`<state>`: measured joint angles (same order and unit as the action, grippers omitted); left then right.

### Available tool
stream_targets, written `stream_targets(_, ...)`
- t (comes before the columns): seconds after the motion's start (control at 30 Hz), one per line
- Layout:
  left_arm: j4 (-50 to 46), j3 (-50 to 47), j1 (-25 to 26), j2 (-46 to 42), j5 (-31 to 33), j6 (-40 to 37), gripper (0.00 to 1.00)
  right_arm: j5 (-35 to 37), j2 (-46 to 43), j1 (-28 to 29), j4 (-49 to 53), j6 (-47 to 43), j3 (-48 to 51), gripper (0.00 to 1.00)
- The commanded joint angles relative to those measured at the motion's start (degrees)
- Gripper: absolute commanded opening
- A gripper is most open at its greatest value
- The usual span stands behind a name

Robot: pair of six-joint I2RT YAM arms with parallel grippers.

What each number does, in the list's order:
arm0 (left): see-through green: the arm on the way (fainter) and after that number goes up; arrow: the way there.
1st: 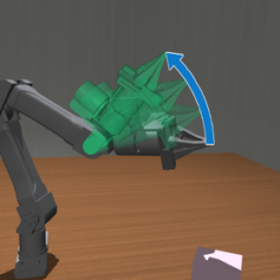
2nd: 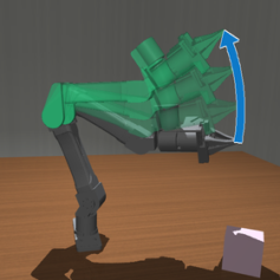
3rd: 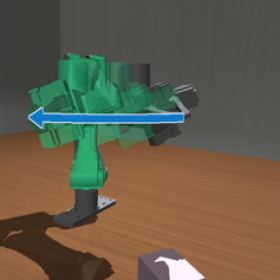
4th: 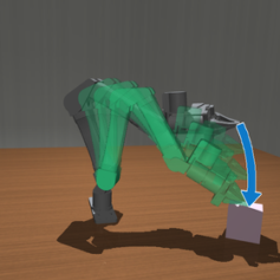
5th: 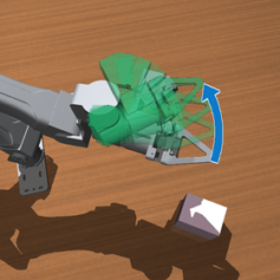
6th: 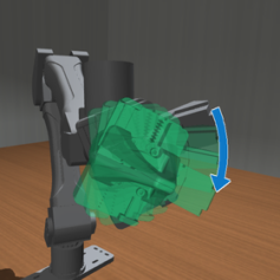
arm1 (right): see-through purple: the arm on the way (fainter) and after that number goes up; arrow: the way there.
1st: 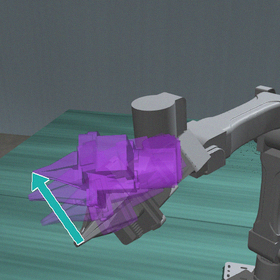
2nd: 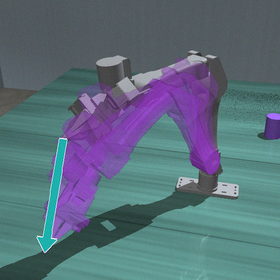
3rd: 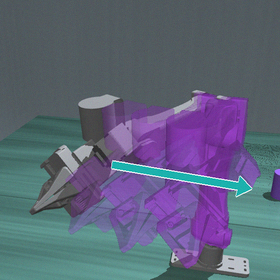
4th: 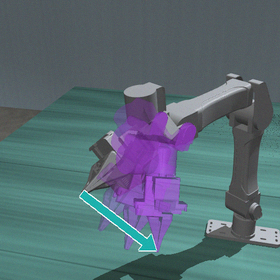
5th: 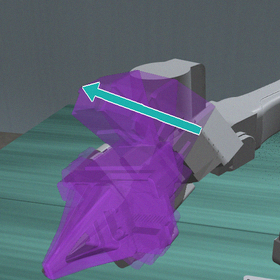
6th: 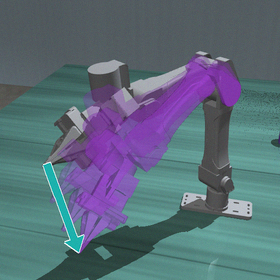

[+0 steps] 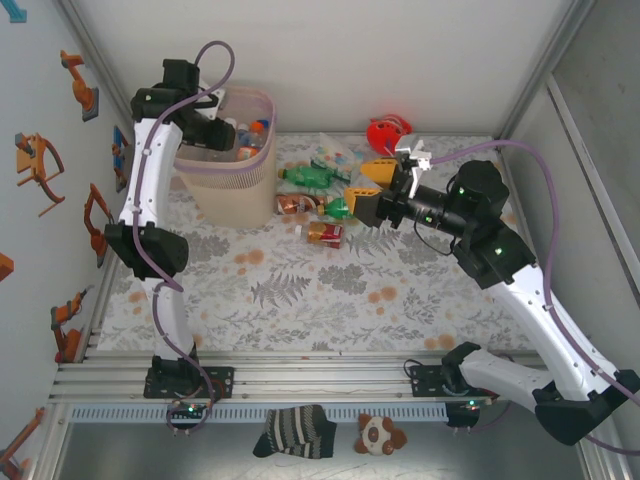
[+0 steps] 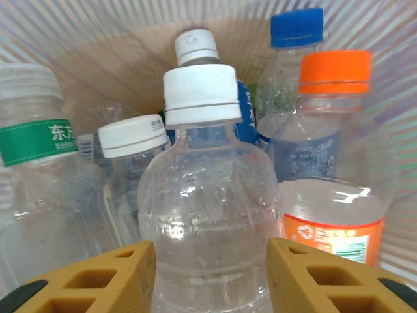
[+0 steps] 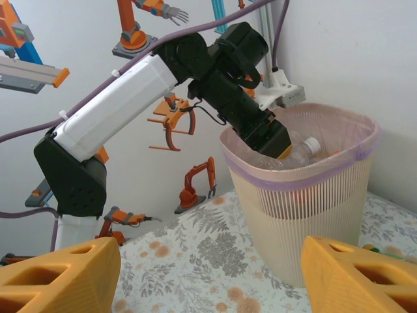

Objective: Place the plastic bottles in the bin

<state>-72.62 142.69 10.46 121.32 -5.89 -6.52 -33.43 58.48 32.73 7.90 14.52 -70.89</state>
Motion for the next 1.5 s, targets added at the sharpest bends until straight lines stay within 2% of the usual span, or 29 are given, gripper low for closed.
stream_targets(0.0,-0.60,-3.24,-0.09,0.90,0.26,-0.94,0.42,0.38,-0.21,0.48,-1.89,0.33,-0.87,0.72)
stream_targets(0.47,-0.05,-12.02,0.00,0.78,-4.82,0.11,0.35,0.21,0.23,0.80,-2.48,0.42,-0.51,0.72)
stream_targets(0.67,2.34,-15.94,0.09,-3.58,-5.62,1.48,0.35,0.21,0.40,0.78,-2.52,0.20,-0.51,0.72)
stream_targets(0.97,8.70,-16.95,0.00,-13.03,-5.07,3.41,0.48,-0.06,1.11,0.93,-2.92,0.29,-0.84,0.71)
stream_targets(1.2,13.65,-16.79,0.42,-15.05,-11.52,5.67,0.54,0.03,1.20,1.08,-3.06,0.42,-0.85,0.71)
stream_targets(1.3,16.35,-16.41,1.17,-14.08,-14.61,6.46,0.52,0.12,0.97,1.19,-2.85,0.42,-0.91,0.72)
stream_targets(1.47,20.24,-14.98,2.62,-10.71,-17.90,7.62,0.40,0.55,0.33,1.37,-2.15,0.33,-0.96,0.71)
